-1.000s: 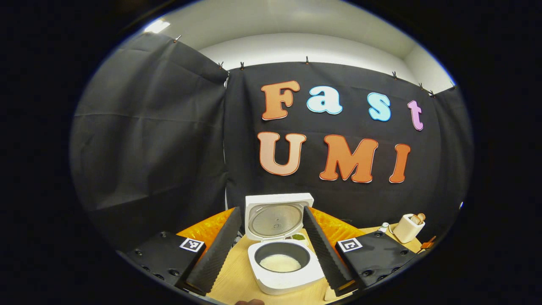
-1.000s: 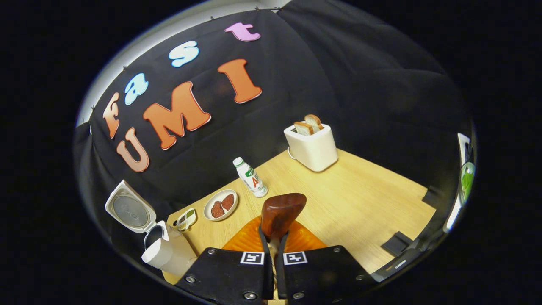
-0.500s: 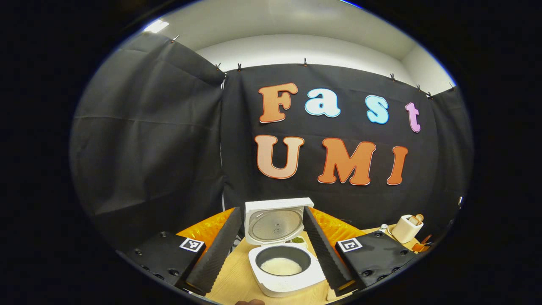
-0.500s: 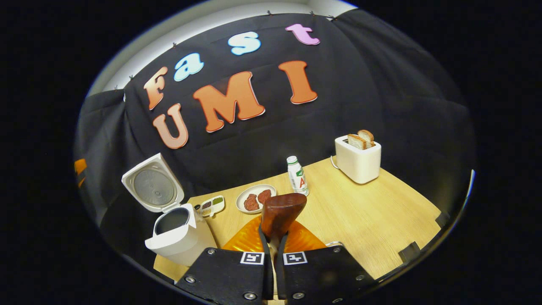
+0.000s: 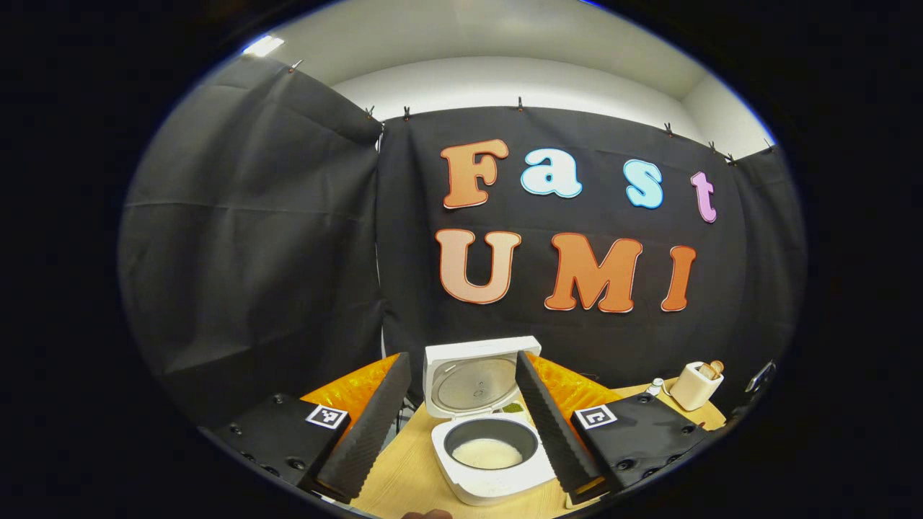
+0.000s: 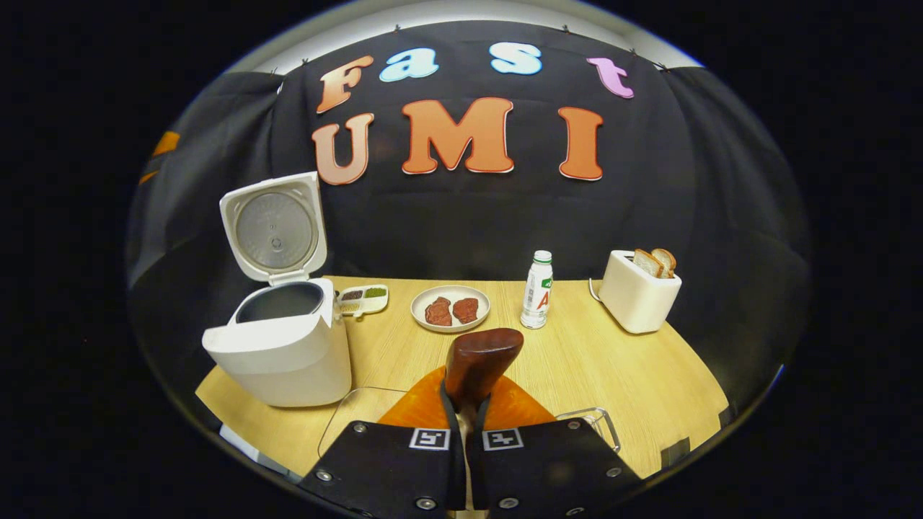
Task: Close the left gripper, press the button to open the rice cooker; take a wooden spoon from the chopstick holder with the right hand, scoop a spoonful of rice and pour it into the rice cooker, then put the wooden spoon back into the chopstick holder.
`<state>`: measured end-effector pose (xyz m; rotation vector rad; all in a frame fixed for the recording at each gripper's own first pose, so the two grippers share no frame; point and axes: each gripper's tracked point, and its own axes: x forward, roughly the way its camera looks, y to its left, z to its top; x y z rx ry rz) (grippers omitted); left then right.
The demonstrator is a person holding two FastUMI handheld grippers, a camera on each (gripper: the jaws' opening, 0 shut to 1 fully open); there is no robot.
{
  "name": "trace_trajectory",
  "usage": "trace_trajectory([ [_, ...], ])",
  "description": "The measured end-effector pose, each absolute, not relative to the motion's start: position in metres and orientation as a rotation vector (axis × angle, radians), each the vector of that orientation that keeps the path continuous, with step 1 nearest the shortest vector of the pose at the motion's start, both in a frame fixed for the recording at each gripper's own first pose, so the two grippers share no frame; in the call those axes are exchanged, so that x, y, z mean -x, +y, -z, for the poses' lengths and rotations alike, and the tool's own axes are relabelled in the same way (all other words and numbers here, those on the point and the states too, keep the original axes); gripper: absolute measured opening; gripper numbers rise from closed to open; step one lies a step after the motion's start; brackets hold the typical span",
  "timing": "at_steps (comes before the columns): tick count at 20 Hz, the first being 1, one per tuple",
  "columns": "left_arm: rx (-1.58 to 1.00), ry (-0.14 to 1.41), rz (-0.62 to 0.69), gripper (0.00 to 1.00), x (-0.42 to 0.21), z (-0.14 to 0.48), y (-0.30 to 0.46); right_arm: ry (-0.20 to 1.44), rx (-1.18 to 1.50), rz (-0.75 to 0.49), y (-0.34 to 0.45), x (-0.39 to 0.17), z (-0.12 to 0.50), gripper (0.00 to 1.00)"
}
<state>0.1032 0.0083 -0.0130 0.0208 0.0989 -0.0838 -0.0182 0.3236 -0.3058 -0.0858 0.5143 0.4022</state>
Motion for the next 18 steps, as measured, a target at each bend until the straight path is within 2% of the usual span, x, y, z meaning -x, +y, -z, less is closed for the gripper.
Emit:
trace_trajectory([
  [7, -0.05, 0.092, 0.091, 0.99, -0.106, 0.011, 0.011, 0.56, 0.07, -0.352, 0.32, 0.032, 0.349, 0.02],
  [13, -0.052, 0.115, 0.095, 0.99, -0.111, 0.022, 0.007, 0.698, -0.257, -0.266, 0.324, 0.035, 0.379, 0.02],
  [18, -0.064, 0.127, 0.079, 0.99, -0.113, 0.026, 0.008, 0.793, -0.498, -0.284, 0.361, 0.042, 0.39, 0.02],
])
